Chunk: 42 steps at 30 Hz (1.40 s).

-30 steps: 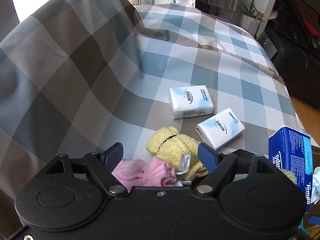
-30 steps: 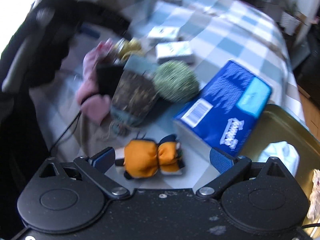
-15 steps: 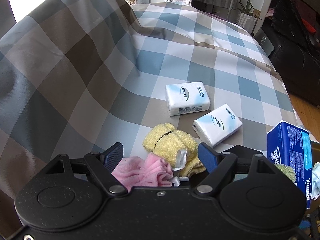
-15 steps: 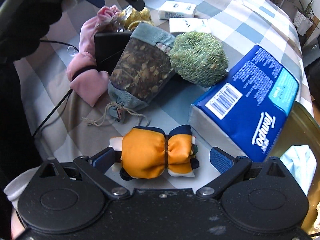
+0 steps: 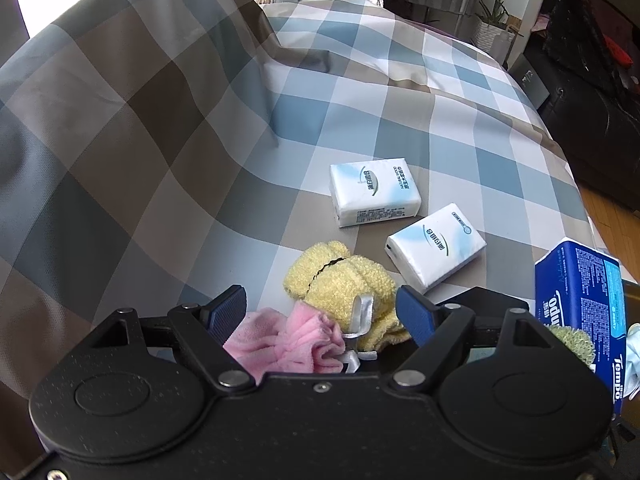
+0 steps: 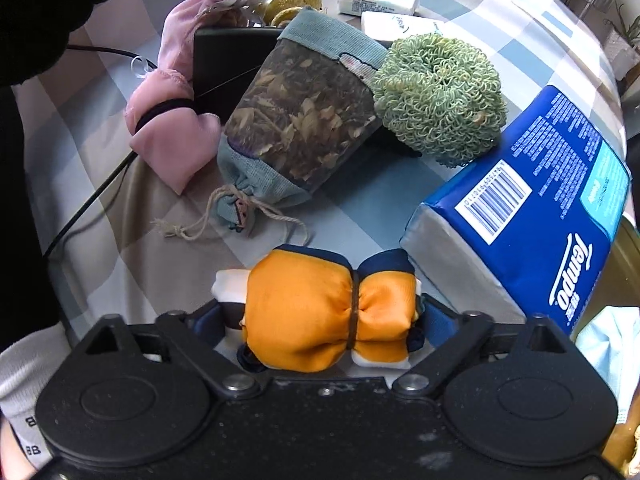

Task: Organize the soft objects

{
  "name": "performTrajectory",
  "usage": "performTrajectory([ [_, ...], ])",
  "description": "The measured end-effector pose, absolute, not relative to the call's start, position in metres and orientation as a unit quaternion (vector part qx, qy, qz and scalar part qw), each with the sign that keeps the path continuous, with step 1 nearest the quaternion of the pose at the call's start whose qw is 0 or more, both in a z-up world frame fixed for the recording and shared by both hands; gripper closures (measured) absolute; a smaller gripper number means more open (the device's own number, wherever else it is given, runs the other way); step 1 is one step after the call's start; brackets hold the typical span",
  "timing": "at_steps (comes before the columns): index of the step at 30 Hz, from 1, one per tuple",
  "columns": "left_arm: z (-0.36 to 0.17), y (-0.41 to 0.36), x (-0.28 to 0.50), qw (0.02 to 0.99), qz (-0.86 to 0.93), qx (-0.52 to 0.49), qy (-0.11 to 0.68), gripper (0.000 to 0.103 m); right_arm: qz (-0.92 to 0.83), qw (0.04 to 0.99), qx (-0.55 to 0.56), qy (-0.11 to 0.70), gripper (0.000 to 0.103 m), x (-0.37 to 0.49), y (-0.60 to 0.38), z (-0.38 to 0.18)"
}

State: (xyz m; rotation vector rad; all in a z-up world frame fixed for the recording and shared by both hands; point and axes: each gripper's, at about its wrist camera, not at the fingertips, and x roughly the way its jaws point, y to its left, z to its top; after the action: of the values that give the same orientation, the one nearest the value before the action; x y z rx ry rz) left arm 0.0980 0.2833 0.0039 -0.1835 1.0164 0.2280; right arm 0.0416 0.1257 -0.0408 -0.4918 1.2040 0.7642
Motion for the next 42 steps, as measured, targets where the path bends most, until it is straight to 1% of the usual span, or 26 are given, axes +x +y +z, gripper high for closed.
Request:
performTrajectory([
  [2,0.003,0.283,0.098,0.863,0.111,-0.088,0.485,0.025,0.349,0.731,-0.22,0.543,0.016,0.041,0.123,-0.038],
  [7,0.002,0.287,0.098,0.862,0.117,-0.093,0.484,0.025,0.349,0.742,-0.213,0.532,0.019,0.042,0.116,-0.028],
  [20,0.006,0.313,0.101,0.86,0.145,-0.128,0.472,0.025,0.363,0.783,-0.142,0.485,0.02,0.051,0.09,0.028],
  [28,-0.003,0.318,0.097,0.846,0.139,-0.15,0.492,0.025,0.338,0.825,-0.079,0.446,0.02,0.058,0.072,0.062],
  [38,0.006,0.324,0.083,0.839,0.158,-0.163,0.495,0.025,0.278,0.871,0.025,0.405,0.019,0.052,0.034,0.091],
  [42,0.008,0.318,0.075,0.836,0.155,-0.152,0.504,0.024,0.243,0.882,0.077,0.397,0.019,0.051,0.013,0.098],
])
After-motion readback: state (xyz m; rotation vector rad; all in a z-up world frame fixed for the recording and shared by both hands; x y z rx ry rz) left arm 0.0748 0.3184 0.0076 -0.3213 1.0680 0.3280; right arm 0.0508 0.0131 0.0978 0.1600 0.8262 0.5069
